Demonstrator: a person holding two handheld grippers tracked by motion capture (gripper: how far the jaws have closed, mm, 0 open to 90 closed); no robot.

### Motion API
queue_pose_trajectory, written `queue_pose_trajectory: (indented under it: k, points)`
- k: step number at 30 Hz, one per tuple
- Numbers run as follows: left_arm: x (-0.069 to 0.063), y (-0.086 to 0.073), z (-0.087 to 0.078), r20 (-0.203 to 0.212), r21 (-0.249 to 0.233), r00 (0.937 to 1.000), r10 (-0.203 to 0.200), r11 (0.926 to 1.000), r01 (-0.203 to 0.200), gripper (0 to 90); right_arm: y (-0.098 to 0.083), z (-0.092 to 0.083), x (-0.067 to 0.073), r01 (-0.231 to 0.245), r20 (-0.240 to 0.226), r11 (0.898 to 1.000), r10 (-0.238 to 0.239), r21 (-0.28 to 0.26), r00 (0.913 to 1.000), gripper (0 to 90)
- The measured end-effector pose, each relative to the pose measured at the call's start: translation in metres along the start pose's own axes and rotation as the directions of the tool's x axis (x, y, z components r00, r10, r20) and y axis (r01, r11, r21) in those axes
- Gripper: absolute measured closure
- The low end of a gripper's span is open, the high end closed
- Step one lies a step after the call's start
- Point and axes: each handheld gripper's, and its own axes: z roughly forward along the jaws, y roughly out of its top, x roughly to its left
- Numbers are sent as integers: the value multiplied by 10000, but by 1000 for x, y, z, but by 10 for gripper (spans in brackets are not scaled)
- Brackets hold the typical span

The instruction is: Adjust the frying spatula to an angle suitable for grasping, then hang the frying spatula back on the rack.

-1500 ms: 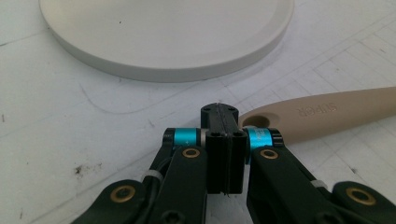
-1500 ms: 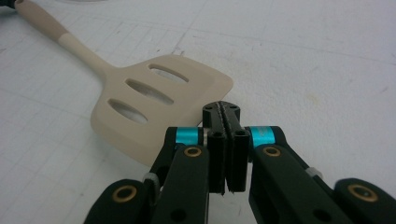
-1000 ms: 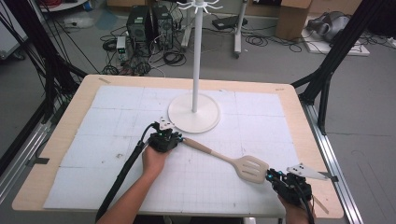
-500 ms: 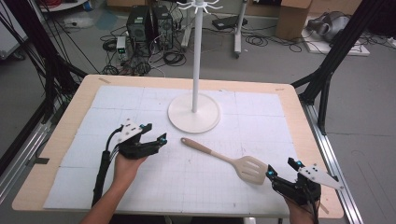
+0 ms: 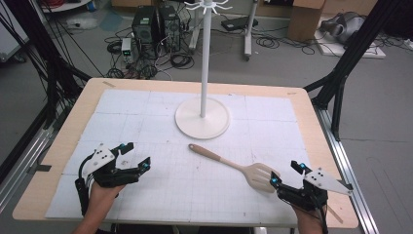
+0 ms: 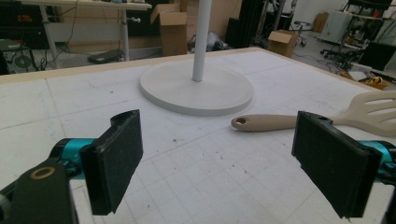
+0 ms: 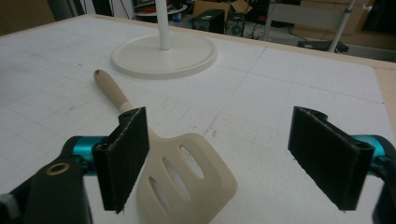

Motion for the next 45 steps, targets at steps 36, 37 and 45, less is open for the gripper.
queue_pose_trajectory:
  k: [36,37,45]
  points:
    - [13,-8,-19,-383,-146,9978,-548,9984,543,169,37,59,39,777,-1857,9959,-679,459,9802,182]
    - [14,-8,-19,-404,-149,9976,-557,9984,551,169,43,68,43,1049,-2168,9918,-868,736,9724,201]
    - [14,-10,-18,-428,-19,9975,-564,9984,564,174,56,104,43,2271,-2991,9534,-1617,1985,9404,258]
